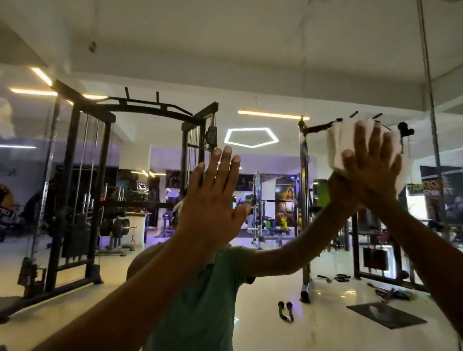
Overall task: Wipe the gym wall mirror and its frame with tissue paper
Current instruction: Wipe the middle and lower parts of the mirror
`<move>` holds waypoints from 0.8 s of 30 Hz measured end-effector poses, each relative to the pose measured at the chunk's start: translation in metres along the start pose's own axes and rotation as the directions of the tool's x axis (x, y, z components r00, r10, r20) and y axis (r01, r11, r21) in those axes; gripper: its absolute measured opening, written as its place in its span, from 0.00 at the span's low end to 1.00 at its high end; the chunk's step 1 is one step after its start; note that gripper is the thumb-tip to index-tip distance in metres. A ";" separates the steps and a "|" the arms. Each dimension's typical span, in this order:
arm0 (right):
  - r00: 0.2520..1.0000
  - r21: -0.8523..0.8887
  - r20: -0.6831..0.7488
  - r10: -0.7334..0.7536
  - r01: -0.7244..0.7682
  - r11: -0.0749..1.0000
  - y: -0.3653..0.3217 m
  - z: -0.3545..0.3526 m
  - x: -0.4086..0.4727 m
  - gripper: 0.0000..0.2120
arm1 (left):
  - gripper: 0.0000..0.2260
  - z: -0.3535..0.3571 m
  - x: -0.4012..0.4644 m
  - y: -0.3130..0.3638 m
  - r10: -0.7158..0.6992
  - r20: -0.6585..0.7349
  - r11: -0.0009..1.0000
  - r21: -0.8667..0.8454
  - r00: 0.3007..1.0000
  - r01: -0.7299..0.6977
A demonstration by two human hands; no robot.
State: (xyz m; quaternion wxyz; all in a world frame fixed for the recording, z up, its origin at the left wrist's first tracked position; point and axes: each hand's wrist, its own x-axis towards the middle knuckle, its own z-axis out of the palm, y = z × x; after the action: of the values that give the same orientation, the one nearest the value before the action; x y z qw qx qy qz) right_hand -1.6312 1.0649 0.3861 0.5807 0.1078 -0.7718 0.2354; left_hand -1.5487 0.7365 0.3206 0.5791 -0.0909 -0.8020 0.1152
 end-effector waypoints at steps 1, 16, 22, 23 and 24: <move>0.992 0.049 -0.026 0.124 -0.123 0.991 0.001 0.001 0.003 0.42 | 0.40 0.000 0.000 0.003 -0.010 0.001 1.000 0.007 1.000 0.010; 0.997 -0.015 -0.015 -0.071 0.071 0.997 0.000 0.006 0.008 0.38 | 0.43 -0.005 0.001 0.001 -0.011 0.084 0.999 0.031 0.996 0.008; 0.997 0.005 -0.033 0.070 -0.070 0.998 -0.095 0.028 -0.017 0.39 | 0.46 -0.006 0.003 0.010 -0.046 0.092 0.998 0.036 0.995 0.043; 0.998 -0.010 -0.018 -0.065 0.065 0.998 -0.112 0.037 -0.026 0.38 | 0.46 -0.006 0.003 0.010 -0.042 0.077 0.998 0.040 0.996 0.039; 0.984 -0.019 0.001 -0.178 0.178 0.984 -0.117 0.043 -0.030 0.37 | 0.46 -0.006 0.003 0.011 -0.039 0.065 0.998 0.044 0.997 0.036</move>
State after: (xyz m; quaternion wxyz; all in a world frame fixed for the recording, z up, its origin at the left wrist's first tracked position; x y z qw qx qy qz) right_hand -1.6069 0.9391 0.3763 0.6007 0.1707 -0.7611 0.1752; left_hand -1.5438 0.7479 0.3218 0.5561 -0.0596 -0.8195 0.1246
